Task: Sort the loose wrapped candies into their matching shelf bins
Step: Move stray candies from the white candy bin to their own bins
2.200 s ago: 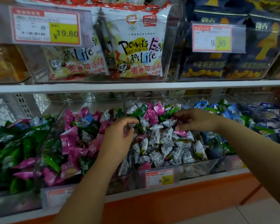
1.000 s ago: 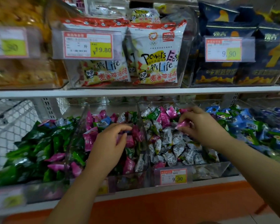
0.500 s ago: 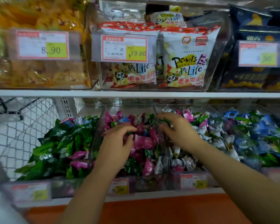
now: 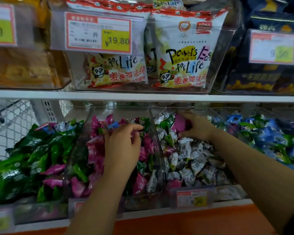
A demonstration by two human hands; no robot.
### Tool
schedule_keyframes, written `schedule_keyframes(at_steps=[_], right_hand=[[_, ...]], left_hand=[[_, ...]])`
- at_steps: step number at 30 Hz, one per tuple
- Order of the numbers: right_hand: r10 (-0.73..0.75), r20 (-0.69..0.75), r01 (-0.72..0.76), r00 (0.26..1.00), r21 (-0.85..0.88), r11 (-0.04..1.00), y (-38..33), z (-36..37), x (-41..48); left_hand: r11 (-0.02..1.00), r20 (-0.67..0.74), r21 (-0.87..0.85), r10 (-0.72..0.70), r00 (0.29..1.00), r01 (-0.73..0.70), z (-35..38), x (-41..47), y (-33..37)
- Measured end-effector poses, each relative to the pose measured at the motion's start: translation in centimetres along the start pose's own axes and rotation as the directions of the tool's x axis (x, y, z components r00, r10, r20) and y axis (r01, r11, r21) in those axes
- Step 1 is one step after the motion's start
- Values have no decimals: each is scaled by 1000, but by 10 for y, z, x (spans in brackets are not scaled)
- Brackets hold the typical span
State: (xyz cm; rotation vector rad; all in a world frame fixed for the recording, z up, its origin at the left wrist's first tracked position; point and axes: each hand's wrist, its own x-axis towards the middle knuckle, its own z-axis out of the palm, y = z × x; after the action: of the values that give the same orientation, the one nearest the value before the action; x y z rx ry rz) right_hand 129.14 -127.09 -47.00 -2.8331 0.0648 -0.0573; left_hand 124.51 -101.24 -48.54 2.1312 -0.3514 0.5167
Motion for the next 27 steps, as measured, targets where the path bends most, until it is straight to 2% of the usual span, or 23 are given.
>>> schedule_keyframes(at_steps=[8,11,15,21,24,27], right_hand=[[-98,-31,98,995,7,995,2,2,-1],[-141,24,140,990,49,989,0,1,-3],[-122,52,124,991,-25,992,-2,-1,-1],[-129,-74,137,989,128,982,2,1,-8],[-108,-185,150,977,228,962,-3,-5,-24],[-107,-309,191,945,257,947,-15,-15,-47]], left_hand=[[999,0,35,21,1000,-21,9,2,-3],[998,1,46,30,1000,-30,12,0,-1],[997,27,77,18,999,-20,14,-1,0],[999,48,53,-2,999,0,8,-1,1],[999,53,31,14,998,-16,6,-1,3],[1000,57,7,22,998,-23,2,-2,7]])
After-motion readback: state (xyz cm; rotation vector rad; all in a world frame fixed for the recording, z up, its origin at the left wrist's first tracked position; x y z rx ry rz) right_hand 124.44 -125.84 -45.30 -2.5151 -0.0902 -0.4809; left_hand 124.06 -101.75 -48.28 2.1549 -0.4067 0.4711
